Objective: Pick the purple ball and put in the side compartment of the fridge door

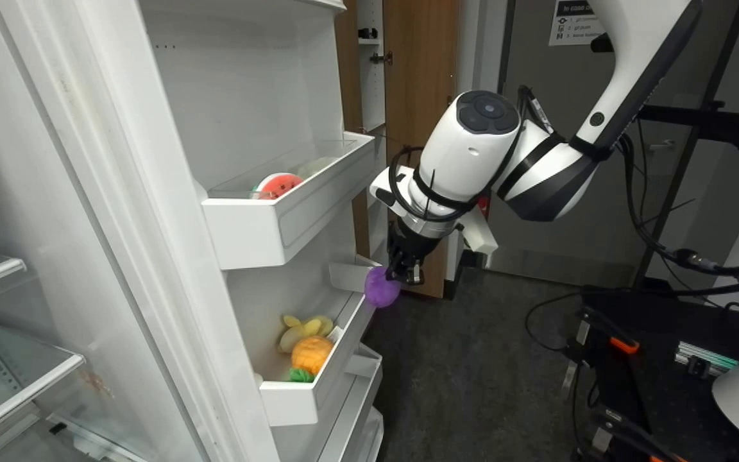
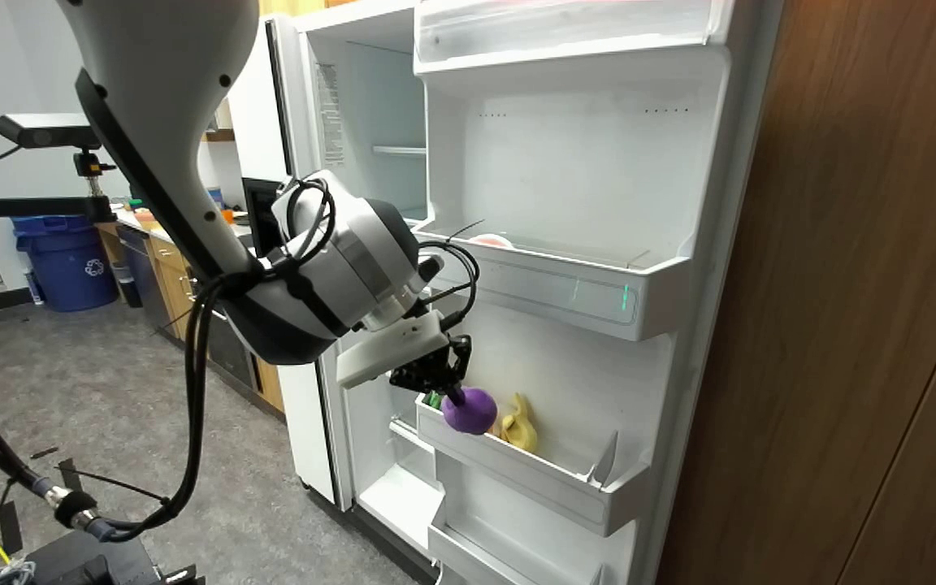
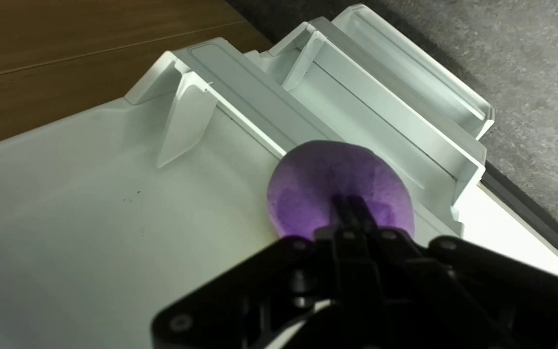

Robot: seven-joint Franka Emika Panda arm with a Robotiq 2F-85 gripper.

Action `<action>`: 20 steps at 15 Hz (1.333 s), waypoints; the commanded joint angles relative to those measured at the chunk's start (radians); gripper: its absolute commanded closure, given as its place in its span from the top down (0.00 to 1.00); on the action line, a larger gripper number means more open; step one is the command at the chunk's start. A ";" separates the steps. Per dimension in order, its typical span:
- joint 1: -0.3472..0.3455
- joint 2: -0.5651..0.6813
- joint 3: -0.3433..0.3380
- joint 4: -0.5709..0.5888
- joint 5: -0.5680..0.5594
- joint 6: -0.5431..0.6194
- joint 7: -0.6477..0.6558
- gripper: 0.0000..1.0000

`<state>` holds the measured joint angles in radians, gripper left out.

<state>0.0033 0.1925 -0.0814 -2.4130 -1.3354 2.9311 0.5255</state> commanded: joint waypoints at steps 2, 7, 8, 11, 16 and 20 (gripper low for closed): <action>-0.008 0.004 -0.039 0.045 -0.134 0.028 0.102 0.00; -0.018 0.010 -0.066 0.058 -0.282 0.044 0.197 0.00; -0.021 0.012 -0.070 0.059 -0.318 0.044 0.219 0.00; -0.028 0.014 -0.082 0.067 -0.431 0.049 0.304 0.00; -0.059 0.030 -0.082 0.095 -0.651 0.048 0.477 0.00; -0.093 0.052 -0.079 0.115 -0.783 0.055 0.567 0.00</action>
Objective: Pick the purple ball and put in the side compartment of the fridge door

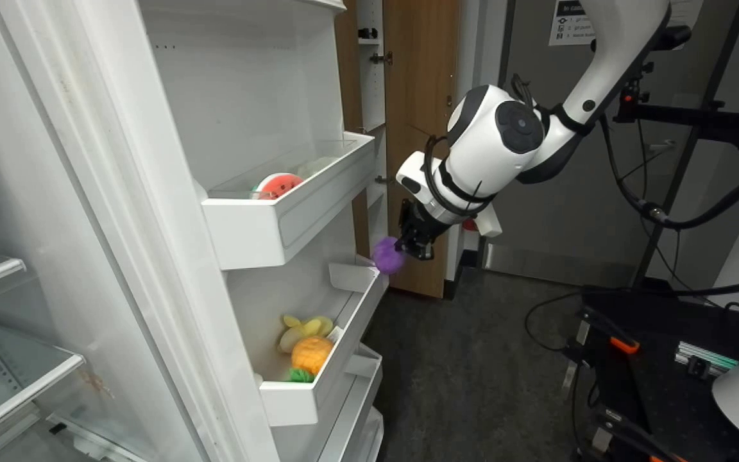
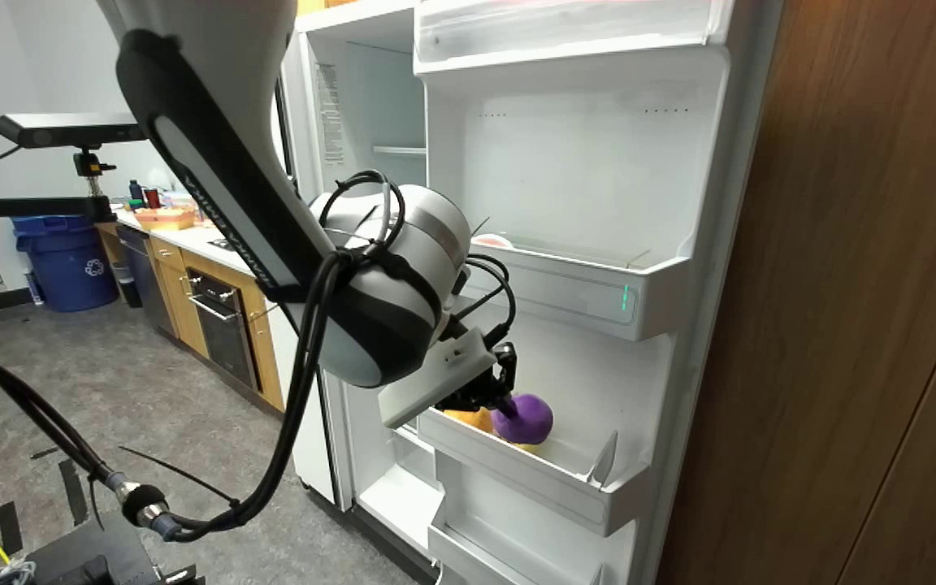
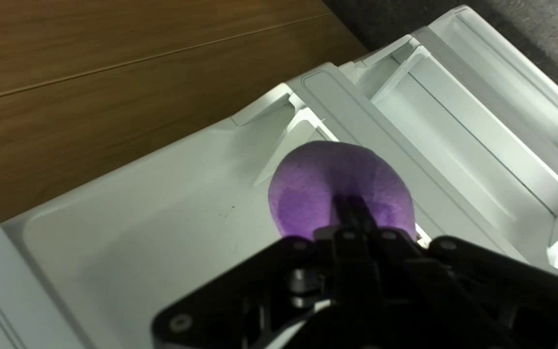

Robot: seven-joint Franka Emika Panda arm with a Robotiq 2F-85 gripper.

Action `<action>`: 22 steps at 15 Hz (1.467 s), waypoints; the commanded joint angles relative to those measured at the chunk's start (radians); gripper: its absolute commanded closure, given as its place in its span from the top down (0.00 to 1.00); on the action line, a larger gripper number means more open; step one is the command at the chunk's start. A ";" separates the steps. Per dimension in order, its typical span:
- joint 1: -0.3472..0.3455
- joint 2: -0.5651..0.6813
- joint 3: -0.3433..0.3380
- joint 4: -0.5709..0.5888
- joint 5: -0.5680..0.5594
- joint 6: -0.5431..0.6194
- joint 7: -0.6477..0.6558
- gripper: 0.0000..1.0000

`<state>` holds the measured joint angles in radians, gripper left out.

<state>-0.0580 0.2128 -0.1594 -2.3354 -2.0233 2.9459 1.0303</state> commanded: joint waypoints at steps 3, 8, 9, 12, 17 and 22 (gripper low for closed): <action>-0.024 0.017 0.000 0.009 -0.072 0.007 0.037 0.01; -0.034 0.021 0.000 0.011 -0.079 0.018 0.037 0.01; -0.034 0.021 0.000 0.011 -0.079 0.018 0.037 0.01; -0.034 0.021 0.000 0.011 -0.079 0.018 0.037 0.01; -0.034 0.021 0.000 0.011 -0.079 0.018 0.037 0.01; -0.034 0.021 0.000 0.011 -0.079 0.018 0.037 0.01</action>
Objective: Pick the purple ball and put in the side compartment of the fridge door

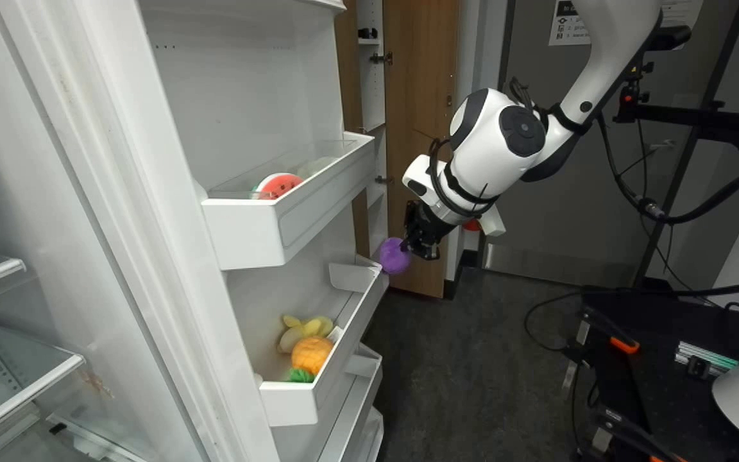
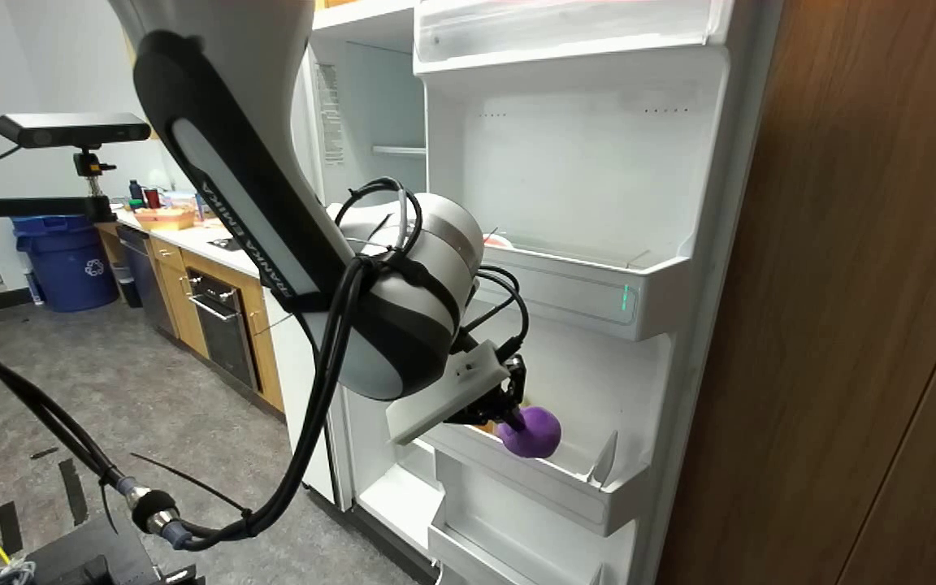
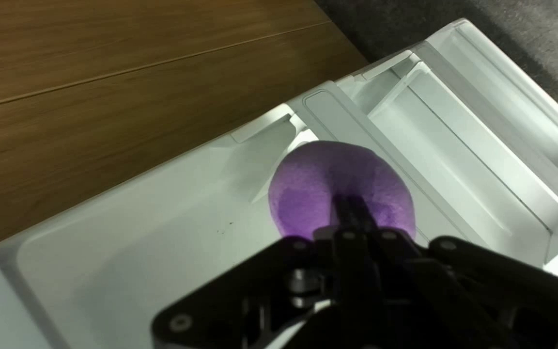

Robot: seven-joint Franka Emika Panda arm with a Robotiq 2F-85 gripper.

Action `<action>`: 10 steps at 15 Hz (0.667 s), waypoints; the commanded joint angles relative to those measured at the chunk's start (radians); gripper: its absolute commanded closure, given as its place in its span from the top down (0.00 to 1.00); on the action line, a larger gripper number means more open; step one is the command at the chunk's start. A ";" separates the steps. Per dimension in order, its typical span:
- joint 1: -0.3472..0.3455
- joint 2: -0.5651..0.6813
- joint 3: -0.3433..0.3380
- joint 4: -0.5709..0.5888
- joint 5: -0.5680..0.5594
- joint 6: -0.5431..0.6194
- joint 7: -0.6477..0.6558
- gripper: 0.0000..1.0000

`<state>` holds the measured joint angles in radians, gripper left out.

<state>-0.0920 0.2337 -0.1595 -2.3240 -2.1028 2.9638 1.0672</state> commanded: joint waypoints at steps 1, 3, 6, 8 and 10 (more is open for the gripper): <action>0.000 0.000 0.000 0.000 0.000 0.000 0.000 0.01; 0.000 0.000 0.000 0.000 0.000 0.000 0.000 0.01; -0.003 0.002 0.011 0.011 -0.020 0.013 0.024 0.00; -0.003 0.009 0.026 0.023 -0.035 0.016 0.039 0.00; -0.001 0.015 0.044 0.036 -0.046 0.012 0.052 0.00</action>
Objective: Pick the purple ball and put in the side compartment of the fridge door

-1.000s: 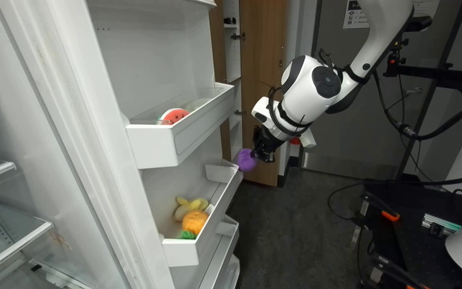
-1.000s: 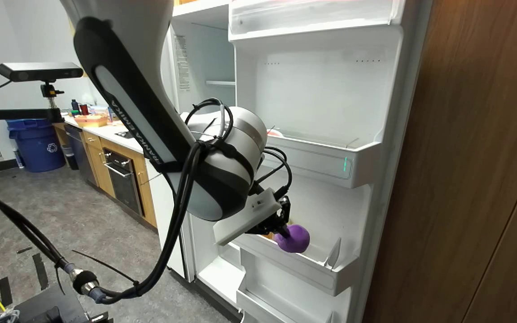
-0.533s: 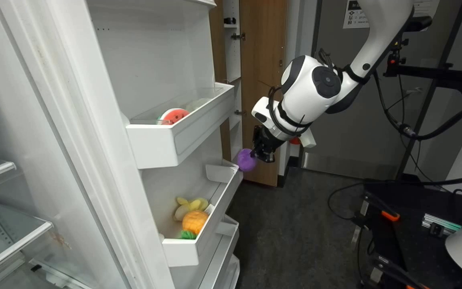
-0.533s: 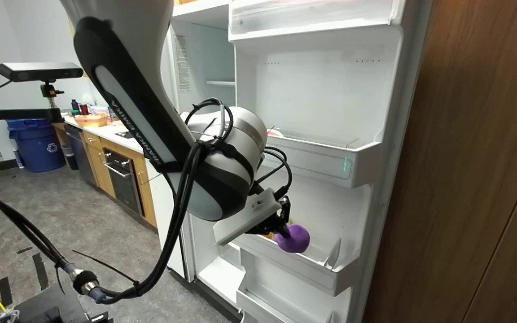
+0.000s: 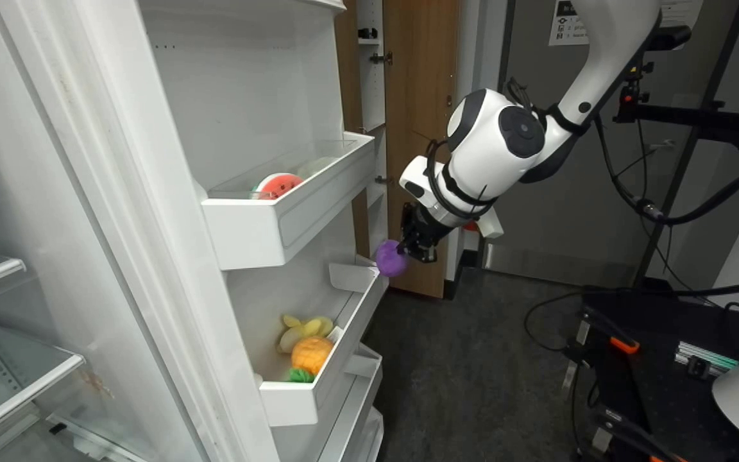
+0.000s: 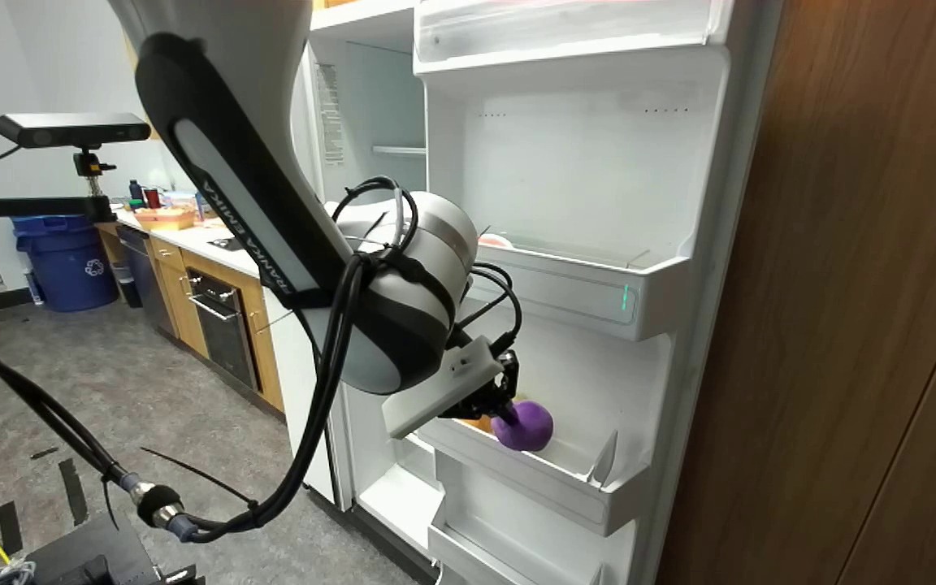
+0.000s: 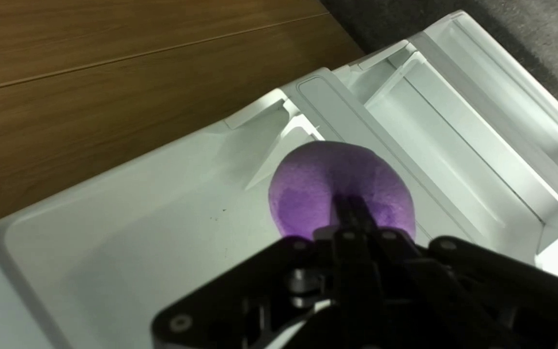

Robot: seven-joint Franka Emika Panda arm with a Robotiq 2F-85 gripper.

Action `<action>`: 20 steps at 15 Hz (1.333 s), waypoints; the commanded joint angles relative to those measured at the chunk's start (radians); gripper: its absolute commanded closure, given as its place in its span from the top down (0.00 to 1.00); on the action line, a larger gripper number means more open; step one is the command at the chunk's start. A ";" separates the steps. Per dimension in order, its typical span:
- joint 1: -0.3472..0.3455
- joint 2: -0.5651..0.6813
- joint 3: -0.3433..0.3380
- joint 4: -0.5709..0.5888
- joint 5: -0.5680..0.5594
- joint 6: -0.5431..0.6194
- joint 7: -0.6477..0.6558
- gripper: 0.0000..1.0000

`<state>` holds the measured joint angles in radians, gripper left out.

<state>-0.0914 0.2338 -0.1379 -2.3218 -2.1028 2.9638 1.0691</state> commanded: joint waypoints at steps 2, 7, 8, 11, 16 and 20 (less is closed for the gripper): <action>0.000 0.027 0.042 0.052 -0.052 0.004 0.058 0.00; 0.063 0.091 0.127 0.086 0.020 -0.079 0.065 0.00; 0.071 0.108 0.144 0.096 0.027 -0.093 0.064 0.00; 0.116 0.178 0.198 0.140 0.052 -0.175 0.067 0.00; 0.168 0.262 0.225 0.216 0.067 -0.276 0.061 0.00; 0.211 0.318 0.242 0.269 0.098 -0.369 0.046 0.00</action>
<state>0.0897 0.5023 0.0952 -2.1059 -2.0334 2.6517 1.1272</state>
